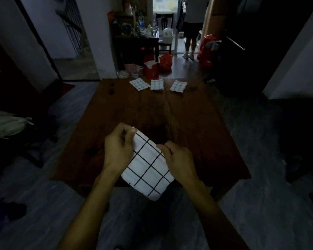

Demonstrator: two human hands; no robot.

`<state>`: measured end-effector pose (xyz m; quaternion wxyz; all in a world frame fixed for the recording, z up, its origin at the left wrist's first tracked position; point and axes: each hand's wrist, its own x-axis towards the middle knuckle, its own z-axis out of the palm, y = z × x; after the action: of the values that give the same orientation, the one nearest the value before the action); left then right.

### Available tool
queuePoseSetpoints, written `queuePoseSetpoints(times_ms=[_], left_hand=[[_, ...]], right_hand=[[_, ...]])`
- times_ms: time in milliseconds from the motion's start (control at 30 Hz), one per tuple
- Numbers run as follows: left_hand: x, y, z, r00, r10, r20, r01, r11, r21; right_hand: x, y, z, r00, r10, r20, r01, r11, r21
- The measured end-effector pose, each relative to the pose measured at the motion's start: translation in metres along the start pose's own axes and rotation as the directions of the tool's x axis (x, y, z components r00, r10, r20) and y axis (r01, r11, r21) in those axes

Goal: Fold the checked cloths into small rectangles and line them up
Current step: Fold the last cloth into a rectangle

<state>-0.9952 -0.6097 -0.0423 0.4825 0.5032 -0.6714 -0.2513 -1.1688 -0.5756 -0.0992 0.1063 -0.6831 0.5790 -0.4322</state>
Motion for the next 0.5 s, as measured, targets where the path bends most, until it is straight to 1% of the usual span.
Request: queuePoseSetpoints(times_ms=[167,267,300,367,400,433,467,500], left_hand=[[0.004,-0.012,-0.045,0.997,-0.026,-0.076,0.023,0.999,-0.046],[0.008,-0.03,-0.083,0.991,-0.036,-0.125,0.028,0.997,-0.067],[0.009,-0.039,-0.099,0.988,-0.043,-0.146,0.035,0.998,-0.058],[0.01,-0.06,-0.14,0.961,-0.071,-0.267,0.061,0.997,-0.044],[0.012,-0.07,-0.165,0.938,-0.069,-0.34,0.063,0.998,-0.029],[0.015,-0.079,-0.191,0.925,-0.051,-0.377,0.058,0.998,0.007],[0.019,-0.085,-0.215,0.932,-0.024,-0.362,0.047,0.997,0.056],[0.021,-0.09,-0.233,0.95,0.002,-0.313,0.029,0.995,0.095]], right_hand=[[0.01,-0.033,0.024,0.999,-0.05,-0.014,0.05,0.998,-0.024],[0.013,-0.053,0.055,0.997,-0.062,-0.047,0.062,0.998,-0.007],[0.014,-0.062,0.068,0.997,-0.066,-0.037,0.066,0.998,0.002],[0.011,-0.076,0.095,0.997,-0.072,-0.005,0.072,0.997,-0.003],[0.009,-0.081,0.107,0.998,-0.066,-0.013,0.066,0.998,-0.022],[0.006,-0.084,0.119,0.998,-0.047,-0.033,0.046,0.998,-0.034],[0.004,-0.089,0.128,0.998,-0.017,-0.062,0.015,1.0,-0.022],[0.005,-0.097,0.139,0.996,0.018,-0.089,-0.017,1.0,0.007]])
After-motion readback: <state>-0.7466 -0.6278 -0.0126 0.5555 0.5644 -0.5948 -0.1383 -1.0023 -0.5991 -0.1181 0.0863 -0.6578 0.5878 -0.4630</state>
